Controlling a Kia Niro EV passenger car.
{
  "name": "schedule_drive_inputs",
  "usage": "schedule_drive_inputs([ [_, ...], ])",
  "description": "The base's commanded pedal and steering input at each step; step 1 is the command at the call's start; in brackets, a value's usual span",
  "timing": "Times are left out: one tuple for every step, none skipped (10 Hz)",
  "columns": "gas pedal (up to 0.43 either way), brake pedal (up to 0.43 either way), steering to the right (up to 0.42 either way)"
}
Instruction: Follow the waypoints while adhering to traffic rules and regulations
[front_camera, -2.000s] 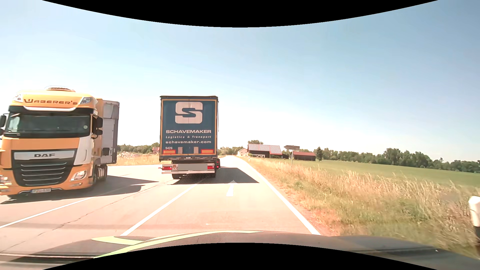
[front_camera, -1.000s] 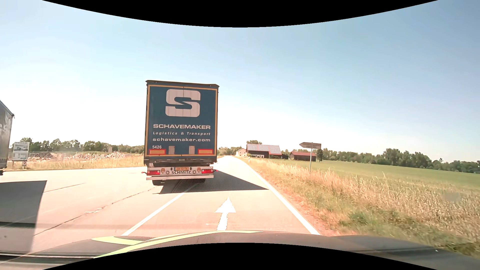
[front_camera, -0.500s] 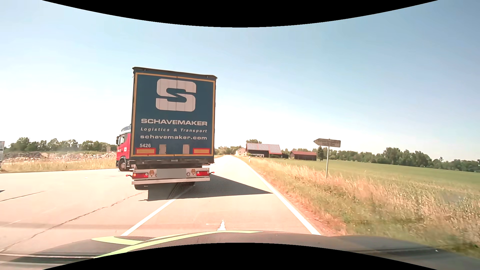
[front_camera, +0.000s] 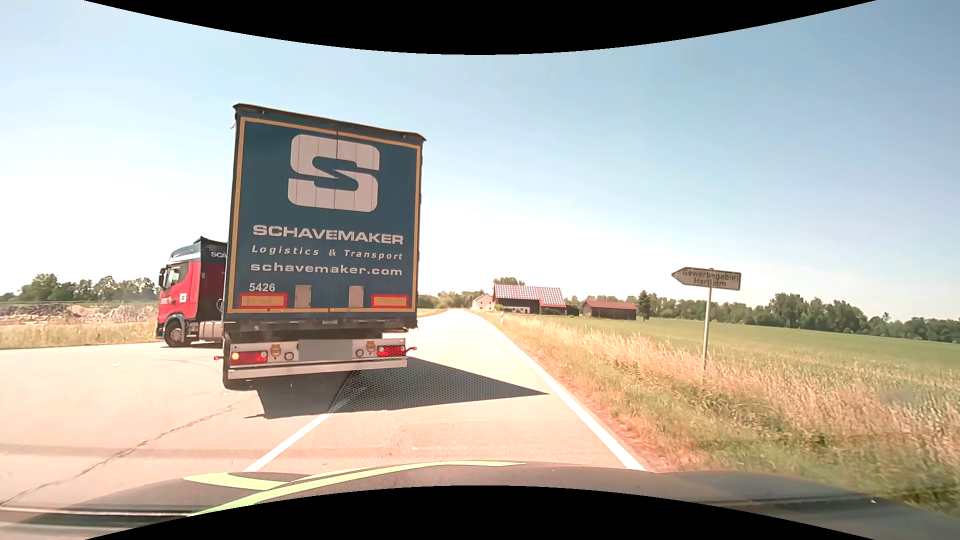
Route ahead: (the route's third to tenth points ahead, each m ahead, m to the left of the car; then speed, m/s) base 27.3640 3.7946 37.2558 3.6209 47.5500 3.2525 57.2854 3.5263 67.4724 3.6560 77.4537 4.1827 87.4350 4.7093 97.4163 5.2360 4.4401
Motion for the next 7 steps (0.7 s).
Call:
schedule_drive_inputs([
  [0.177,0.000,-0.006],
  [0.220,0.000,-0.006],
  [0.287,0.000,-0.006],
  [0.331,0.000,-0.006],
  [0.358,0.000,-0.006],
  [0.378,0.000,-0.005],
  [0.398,0.000,-0.006],
])
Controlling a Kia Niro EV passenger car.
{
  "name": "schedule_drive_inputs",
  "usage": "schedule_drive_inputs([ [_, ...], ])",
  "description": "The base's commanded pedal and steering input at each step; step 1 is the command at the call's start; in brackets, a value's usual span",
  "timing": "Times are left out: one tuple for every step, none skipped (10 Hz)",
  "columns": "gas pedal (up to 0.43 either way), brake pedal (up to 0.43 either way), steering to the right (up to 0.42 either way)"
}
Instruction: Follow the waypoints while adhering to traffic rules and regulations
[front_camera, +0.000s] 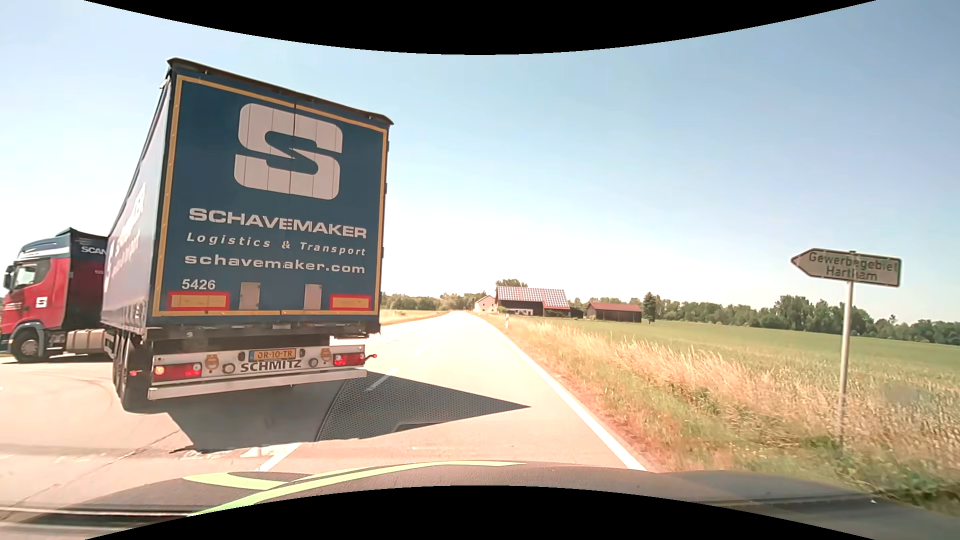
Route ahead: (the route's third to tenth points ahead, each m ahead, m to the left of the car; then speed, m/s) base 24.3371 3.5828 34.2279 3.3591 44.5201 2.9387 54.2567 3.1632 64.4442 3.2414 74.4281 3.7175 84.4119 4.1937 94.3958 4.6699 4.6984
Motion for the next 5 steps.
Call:
schedule_drive_inputs([
  [0.398,0.000,-0.006],
  [0.398,0.000,-0.006],
  [0.409,0.000,-0.006],
  [0.409,0.000,-0.006],
  [0.421,0.000,-0.005],
])
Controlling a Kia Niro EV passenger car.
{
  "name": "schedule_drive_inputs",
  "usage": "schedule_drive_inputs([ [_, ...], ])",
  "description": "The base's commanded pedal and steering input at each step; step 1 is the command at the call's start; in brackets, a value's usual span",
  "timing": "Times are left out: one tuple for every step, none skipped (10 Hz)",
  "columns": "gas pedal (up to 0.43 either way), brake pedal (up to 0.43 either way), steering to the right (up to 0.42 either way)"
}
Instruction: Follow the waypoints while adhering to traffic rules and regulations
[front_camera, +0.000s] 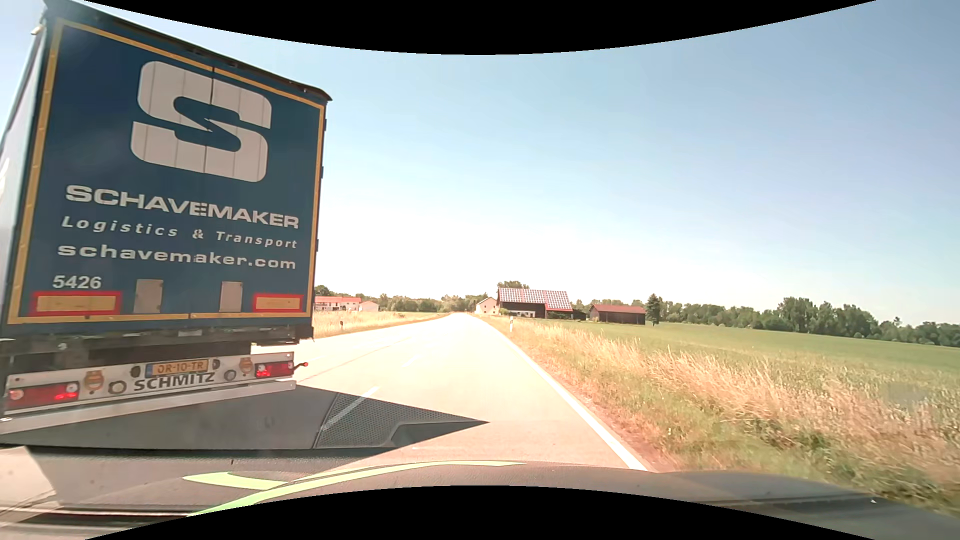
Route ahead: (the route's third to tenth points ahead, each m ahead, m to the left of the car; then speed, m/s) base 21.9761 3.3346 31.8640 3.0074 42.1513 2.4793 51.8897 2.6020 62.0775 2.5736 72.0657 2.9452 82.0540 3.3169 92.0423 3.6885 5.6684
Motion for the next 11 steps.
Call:
schedule_drive_inputs([
  [0.441,0.000,-0.005],
  [0.461,0.000,-0.005],
  [0.469,0.000,-0.004],
  [0.480,0.000,-0.004],
  [0.480,0.000,-0.004],
  [0.488,0.000,-0.004],
  [0.500,0.000,-0.004],
  [0.512,0.000,-0.004],
  [0.512,0.000,-0.004],
  [0.520,0.000,-0.004],
  [0.520,0.000,-0.004],
])
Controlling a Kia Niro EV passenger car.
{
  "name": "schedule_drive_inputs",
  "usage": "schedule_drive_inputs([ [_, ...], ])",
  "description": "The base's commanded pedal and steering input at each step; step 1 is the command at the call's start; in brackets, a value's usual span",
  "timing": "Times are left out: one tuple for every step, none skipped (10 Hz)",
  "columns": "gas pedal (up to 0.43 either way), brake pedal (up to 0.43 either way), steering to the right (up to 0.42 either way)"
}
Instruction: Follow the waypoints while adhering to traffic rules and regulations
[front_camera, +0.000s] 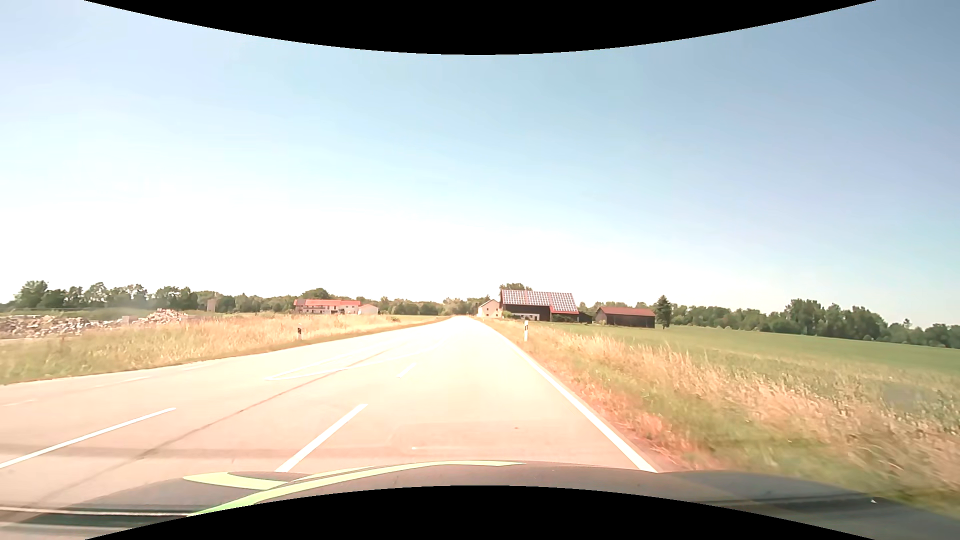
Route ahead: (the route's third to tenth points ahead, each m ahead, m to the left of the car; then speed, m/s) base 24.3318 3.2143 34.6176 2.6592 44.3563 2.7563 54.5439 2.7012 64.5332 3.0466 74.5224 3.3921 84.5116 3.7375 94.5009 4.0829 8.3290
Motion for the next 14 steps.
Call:
schedule_drive_inputs([
  [0.531,0.000,-0.004],
  [0.539,0.000,-0.004],
  [0.539,0.000,-0.004],
  [0.539,0.000,-0.004],
  [0.539,0.000,-0.004],
  [0.551,0.000,-0.004],
  [0.551,0.000,-0.005],
  [0.551,0.000,-0.005],
  [0.551,0.000,-0.005],
  [0.551,0.000,-0.005],
  [0.551,0.000,-0.005],
  [0.551,0.000,-0.005],
  [0.551,0.000,-0.005],
  [0.539,0.000,-0.005],
])
